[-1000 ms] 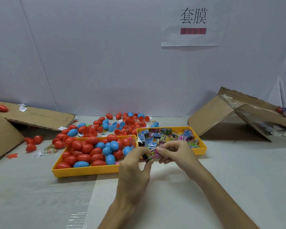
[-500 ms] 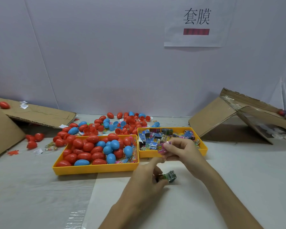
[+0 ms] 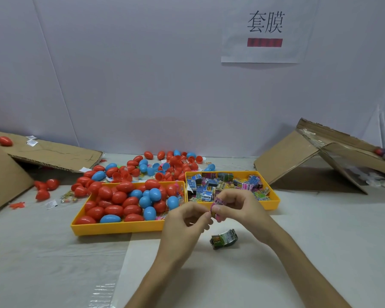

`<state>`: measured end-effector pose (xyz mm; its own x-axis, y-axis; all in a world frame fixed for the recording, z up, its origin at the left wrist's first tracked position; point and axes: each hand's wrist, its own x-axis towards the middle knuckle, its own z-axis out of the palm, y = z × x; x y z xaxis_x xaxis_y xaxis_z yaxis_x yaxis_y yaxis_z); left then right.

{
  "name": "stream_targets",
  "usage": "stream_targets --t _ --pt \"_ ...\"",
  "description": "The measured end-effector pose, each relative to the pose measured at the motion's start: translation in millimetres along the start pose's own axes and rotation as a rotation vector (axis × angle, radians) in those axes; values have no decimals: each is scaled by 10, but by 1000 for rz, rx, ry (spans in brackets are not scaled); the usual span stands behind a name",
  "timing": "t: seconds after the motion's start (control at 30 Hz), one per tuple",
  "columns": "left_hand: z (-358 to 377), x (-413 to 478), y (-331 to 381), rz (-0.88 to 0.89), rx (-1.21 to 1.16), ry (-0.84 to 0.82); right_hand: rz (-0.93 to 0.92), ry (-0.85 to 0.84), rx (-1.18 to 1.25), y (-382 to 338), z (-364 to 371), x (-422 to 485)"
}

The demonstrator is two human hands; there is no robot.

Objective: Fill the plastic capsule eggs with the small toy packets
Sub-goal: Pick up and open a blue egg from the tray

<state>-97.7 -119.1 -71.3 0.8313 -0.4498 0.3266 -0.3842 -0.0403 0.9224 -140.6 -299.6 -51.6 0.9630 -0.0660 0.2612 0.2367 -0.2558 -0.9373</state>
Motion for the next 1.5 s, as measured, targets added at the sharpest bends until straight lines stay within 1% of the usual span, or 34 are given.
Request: stream_targets --t 0.1,0.2,0.27,0.5,0.63,0.87,1.17,1.3,1.5 --pt "-5 8 -4 -44 -64 29 0 86 23 26 27 19" --pt "1 8 -16 -67 -76 39 8 105 77 39 58 20" --pt "7 8 -28 -77 -71 30 18 101 129 47 66 20" --pt "-4 13 -11 -65 -120 60 53 59 123 34 86 18" --pt "-20 15 -13 -32 -81 59 52 37 122 26 96 15" --pt "-31 26 -12 -60 -129 88 77 31 148 0 75 8" --pt "-18 24 -36 -71 -77 125 44 99 194 0 95 14" --pt "-11 19 -57 -64 -20 134 35 86 249 -21 108 4" --pt "-15 33 -46 -99 -81 138 14 42 247 -63 130 -4"
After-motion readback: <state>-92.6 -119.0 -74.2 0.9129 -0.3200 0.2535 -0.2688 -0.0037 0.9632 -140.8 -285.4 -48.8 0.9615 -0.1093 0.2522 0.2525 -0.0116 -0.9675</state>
